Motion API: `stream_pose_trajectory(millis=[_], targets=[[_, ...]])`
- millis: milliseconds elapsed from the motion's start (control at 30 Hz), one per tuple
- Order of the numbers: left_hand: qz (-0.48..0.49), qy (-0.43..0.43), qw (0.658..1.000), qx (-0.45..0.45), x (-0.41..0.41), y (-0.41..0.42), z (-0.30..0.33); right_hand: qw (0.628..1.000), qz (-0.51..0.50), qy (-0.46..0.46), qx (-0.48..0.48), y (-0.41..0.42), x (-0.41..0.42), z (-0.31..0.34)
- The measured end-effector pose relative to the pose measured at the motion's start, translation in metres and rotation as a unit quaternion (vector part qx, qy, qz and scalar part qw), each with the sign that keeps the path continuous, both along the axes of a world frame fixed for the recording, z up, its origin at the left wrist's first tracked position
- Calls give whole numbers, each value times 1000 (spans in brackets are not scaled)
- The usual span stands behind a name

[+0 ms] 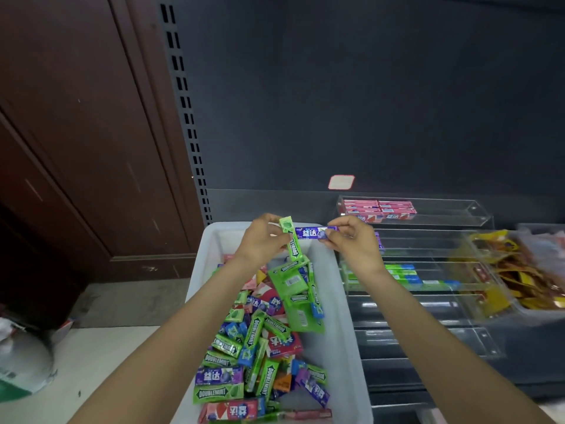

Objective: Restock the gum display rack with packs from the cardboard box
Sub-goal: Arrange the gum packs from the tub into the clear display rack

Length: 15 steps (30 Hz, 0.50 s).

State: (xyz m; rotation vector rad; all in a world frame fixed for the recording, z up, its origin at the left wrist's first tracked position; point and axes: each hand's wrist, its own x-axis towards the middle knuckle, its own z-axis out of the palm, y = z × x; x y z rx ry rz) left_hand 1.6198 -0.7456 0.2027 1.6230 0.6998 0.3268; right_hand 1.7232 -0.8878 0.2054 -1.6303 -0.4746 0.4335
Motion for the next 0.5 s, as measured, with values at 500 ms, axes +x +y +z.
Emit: stream_pose_trajectory(millis=[500], targets=[[-28,4,998,53,65,-92,33,998,-8,-43,-38,-107,106,17]])
